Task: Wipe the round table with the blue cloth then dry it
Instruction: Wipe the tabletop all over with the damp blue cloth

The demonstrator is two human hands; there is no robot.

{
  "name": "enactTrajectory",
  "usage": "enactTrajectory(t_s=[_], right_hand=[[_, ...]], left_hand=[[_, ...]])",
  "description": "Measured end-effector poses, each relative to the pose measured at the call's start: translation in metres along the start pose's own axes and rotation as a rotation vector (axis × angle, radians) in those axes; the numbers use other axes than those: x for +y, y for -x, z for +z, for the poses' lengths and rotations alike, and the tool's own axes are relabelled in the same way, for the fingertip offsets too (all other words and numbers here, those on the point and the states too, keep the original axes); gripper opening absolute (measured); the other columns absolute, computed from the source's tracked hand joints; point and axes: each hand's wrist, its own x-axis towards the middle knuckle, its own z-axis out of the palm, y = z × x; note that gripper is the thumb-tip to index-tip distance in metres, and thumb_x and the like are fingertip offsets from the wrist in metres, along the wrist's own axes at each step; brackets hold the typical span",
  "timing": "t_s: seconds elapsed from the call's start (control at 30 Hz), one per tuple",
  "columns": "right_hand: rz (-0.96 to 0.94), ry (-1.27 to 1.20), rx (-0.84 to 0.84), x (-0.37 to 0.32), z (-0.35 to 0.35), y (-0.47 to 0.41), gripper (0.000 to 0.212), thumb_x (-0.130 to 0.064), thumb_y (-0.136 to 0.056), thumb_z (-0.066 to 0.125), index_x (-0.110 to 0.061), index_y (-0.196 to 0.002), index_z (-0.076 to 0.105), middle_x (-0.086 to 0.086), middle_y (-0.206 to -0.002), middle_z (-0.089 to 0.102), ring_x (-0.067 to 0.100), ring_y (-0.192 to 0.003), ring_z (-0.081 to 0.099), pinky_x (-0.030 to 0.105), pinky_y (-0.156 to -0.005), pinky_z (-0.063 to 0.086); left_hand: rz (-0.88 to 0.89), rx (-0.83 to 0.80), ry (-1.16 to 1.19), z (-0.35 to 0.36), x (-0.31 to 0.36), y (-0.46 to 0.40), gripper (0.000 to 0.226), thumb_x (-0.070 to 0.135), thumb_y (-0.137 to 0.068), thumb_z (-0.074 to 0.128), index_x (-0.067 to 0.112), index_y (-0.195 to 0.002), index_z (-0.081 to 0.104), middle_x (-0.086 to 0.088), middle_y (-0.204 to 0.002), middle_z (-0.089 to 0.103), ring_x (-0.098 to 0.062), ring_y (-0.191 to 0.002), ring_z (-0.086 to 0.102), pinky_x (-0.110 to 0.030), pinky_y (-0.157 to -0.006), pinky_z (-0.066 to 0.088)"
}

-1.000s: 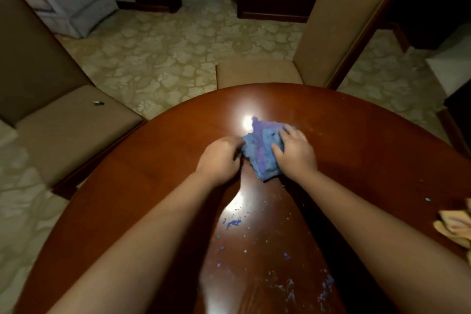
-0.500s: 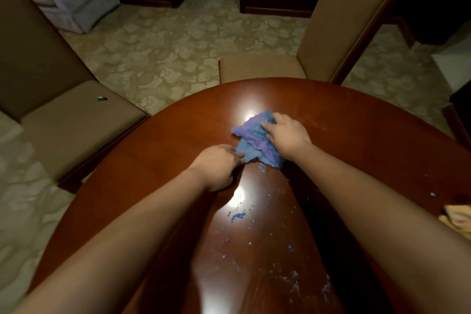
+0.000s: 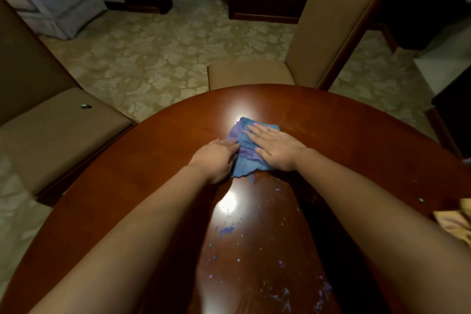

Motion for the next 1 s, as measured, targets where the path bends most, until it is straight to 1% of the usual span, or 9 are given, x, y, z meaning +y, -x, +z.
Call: enactTrajectory(t_s=[0.13, 0.23, 0.37, 0.47, 0.67, 0.8, 0.9, 0.93, 1.0], right_hand=[[-0.004, 0.041, -0.003, 0.023, -0.009, -0.014, 0.054, -0.024, -0.104, 0.026, -0.015, -0.153, 0.004, 0.002, -0.161, -0.002, 0.014, -0.147, -0.005, 0.023, -0.115, -0.005], [0.047, 0.011, -0.004, 0.037, -0.01, -0.017, 0.054, -0.025, -0.103, 0.027, -0.019, -0.153, 0.005, 0.0, -0.161, -0.002, 0.014, -0.147, -0.004, 0.024, -0.116, -0.003], [0.129, -0.032, 0.004, 0.045, -0.008, -0.003, 0.053, -0.028, -0.103, 0.027, -0.023, -0.153, 0.008, -0.001, -0.161, 0.0, 0.014, -0.147, -0.001, 0.026, -0.116, 0.0], [0.209, -0.051, 0.014, 0.041, -0.003, 0.018, 0.053, -0.032, -0.103, 0.027, -0.023, -0.153, 0.009, 0.0, -0.161, 0.0, 0.016, -0.147, -0.001, 0.03, -0.117, 0.001], [0.411, -0.086, 0.019, -0.009, 0.015, 0.048, 0.055, -0.038, -0.103, 0.022, -0.024, -0.153, 0.004, 0.003, -0.161, -0.004, 0.021, -0.147, -0.004, 0.036, -0.117, -0.002], [0.389, -0.09, 0.016, -0.042, 0.018, 0.048, 0.056, -0.04, -0.102, 0.021, -0.025, -0.153, 0.003, 0.001, -0.161, -0.005, 0.02, -0.147, -0.005, 0.037, -0.117, -0.003], [0.325, -0.098, 0.024, -0.073, 0.02, 0.045, 0.057, -0.042, -0.102, 0.023, -0.027, -0.153, 0.004, 0.001, -0.161, -0.003, 0.02, -0.147, -0.004, 0.037, -0.118, -0.002], [0.292, -0.1, 0.024, -0.081, 0.021, 0.046, 0.056, -0.042, -0.102, 0.024, -0.029, -0.153, 0.005, 0.001, -0.161, -0.003, 0.019, -0.147, -0.004, 0.037, -0.118, -0.002], [0.228, -0.099, 0.005, -0.094, 0.022, 0.053, 0.056, -0.043, -0.102, 0.024, -0.03, -0.153, 0.004, 0.001, -0.161, -0.003, 0.018, -0.147, -0.004, 0.036, -0.118, -0.002]], left_hand=[[0.007, 0.016, -0.074, -0.004, 0.007, -0.02, 0.03, 0.028, -0.1, 0.035, 0.013, -0.116, 0.055, -0.008, -0.118, 0.054, -0.03, -0.109, 0.054, -0.04, -0.094, 0.042], [-0.009, 0.001, -0.099, -0.007, 0.016, -0.035, 0.032, 0.028, -0.099, 0.035, 0.017, -0.123, 0.053, -0.007, -0.124, 0.053, -0.031, -0.111, 0.054, -0.04, -0.088, 0.046], [-0.002, -0.019, -0.094, -0.013, 0.028, -0.045, 0.042, 0.025, -0.095, 0.04, 0.023, -0.136, 0.05, -0.006, -0.141, 0.047, -0.028, -0.124, 0.049, -0.037, -0.099, 0.042], [0.041, -0.039, -0.067, -0.011, 0.034, -0.043, 0.049, 0.02, -0.092, 0.044, 0.025, -0.14, 0.046, -0.005, -0.148, 0.04, -0.025, -0.132, 0.041, -0.034, -0.107, 0.034], [0.106, -0.119, -0.138, -0.009, 0.036, -0.026, 0.051, 0.018, -0.09, 0.045, 0.025, -0.141, 0.045, -0.005, -0.15, 0.038, -0.023, -0.138, 0.032, -0.033, -0.115, 0.021], [0.103, -0.185, -0.235, -0.012, 0.02, 0.002, 0.051, 0.02, -0.092, 0.045, 0.026, -0.142, 0.043, -0.002, -0.151, 0.037, -0.023, -0.138, 0.034, -0.032, -0.116, 0.019], [0.05, -0.239, -0.241, -0.013, 0.005, 0.033, 0.052, 0.02, -0.093, 0.045, 0.025, -0.144, 0.04, -0.002, -0.152, 0.034, -0.019, -0.139, 0.033, -0.031, -0.117, 0.013], [0.032, -0.249, -0.236, -0.011, 0.001, 0.045, 0.052, 0.02, -0.092, 0.046, 0.026, -0.144, 0.04, -0.002, -0.152, 0.035, -0.02, -0.138, 0.035, -0.031, -0.117, 0.015], [0.012, -0.253, -0.229, -0.005, -0.003, 0.068, 0.052, 0.021, -0.091, 0.045, 0.029, -0.142, 0.042, -0.002, -0.15, 0.038, -0.024, -0.133, 0.041, -0.033, -0.113, 0.026]])
